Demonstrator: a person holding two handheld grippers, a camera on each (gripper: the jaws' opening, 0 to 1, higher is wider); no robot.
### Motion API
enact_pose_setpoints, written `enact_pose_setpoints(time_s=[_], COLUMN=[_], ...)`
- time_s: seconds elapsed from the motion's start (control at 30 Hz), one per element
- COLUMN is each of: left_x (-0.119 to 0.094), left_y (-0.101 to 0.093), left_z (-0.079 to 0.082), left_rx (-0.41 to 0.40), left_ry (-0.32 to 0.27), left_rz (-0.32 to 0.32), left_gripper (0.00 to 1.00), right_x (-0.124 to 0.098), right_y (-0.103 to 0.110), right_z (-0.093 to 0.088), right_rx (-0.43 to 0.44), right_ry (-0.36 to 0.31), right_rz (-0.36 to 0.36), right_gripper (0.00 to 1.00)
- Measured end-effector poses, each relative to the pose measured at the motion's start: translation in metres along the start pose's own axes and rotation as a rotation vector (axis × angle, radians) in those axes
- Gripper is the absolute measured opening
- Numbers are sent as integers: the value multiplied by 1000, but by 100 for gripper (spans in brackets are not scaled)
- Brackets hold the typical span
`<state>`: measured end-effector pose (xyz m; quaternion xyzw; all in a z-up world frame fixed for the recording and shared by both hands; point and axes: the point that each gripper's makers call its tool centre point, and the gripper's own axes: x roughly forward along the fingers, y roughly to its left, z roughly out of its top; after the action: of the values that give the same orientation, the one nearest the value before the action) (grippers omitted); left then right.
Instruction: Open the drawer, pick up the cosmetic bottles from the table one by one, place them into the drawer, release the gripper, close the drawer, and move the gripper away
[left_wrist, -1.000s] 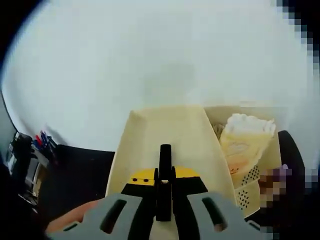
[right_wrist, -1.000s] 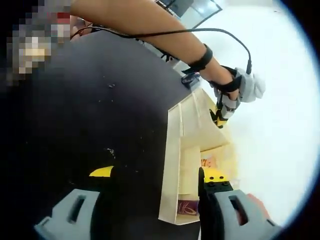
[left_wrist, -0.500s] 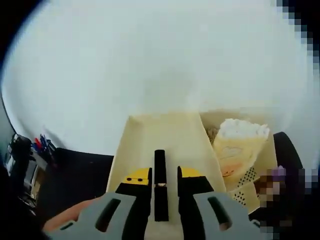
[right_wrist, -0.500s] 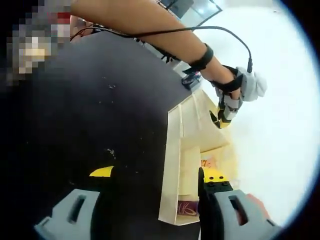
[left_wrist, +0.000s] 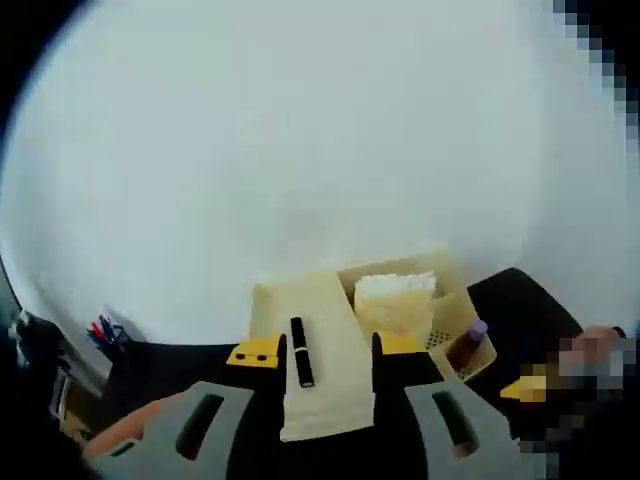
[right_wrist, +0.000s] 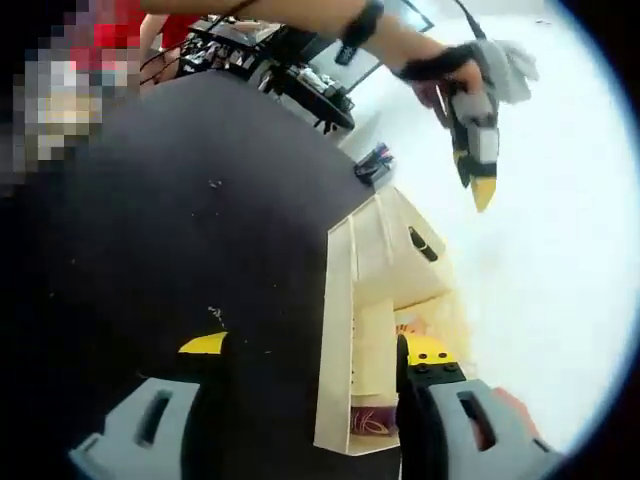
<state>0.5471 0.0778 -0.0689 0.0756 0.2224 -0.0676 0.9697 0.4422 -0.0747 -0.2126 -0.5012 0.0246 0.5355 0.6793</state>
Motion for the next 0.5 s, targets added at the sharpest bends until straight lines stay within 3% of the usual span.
enact_pose_setpoints(time_s=[0.1,0.2,0.5], left_x=[-28,-49,-98], left_y=[-5,-9,0], left_z=[2,-4,-21], left_rx=[42,63,188], left_ry=[-44,-52,-40], left_rz=[-6,-14,2], left_gripper=[38,44,66], right_x=[-2,-5,-19], right_y=[-1,0,2], right_z=[0,2,0], right_rx=[-3,-5,-5], right_ry=[7,9,40], right_rz=[-10,-18,-40], right_gripper=[62,62,65])
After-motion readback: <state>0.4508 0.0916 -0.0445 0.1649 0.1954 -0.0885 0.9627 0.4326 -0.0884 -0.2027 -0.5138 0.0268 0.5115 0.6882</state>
